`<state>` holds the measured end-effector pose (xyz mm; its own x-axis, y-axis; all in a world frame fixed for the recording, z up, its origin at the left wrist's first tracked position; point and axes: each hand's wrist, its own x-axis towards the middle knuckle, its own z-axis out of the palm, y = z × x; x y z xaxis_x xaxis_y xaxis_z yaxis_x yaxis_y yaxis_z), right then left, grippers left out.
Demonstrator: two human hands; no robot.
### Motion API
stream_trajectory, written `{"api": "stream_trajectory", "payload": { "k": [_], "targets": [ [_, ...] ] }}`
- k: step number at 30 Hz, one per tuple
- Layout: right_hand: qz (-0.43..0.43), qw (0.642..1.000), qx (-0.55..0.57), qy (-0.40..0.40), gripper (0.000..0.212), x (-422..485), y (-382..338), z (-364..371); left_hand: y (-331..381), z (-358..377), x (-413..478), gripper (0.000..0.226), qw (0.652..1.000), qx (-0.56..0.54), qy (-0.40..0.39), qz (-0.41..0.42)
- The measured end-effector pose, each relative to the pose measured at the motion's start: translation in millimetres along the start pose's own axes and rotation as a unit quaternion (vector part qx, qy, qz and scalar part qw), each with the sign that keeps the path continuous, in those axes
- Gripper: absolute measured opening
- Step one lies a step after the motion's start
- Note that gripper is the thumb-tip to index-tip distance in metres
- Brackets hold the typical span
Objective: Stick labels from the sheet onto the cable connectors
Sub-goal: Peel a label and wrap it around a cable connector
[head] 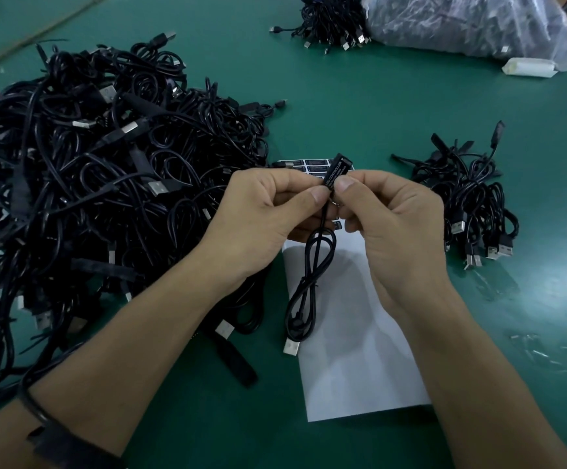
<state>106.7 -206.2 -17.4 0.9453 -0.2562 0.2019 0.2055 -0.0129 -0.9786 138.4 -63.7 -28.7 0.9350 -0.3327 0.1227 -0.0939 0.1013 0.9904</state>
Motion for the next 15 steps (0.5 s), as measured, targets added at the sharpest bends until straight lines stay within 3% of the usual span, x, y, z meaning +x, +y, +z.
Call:
{"api": "stream_trajectory", "payload": {
  "k": [15],
  "targets": [
    [-0.006,1.000,-0.009,-0.004,0.019,-0.3,-1.0,-0.5,-0.9,0.1,-0.4,0.013,1.000,-0.001,0.003,0.009]
  ]
}}
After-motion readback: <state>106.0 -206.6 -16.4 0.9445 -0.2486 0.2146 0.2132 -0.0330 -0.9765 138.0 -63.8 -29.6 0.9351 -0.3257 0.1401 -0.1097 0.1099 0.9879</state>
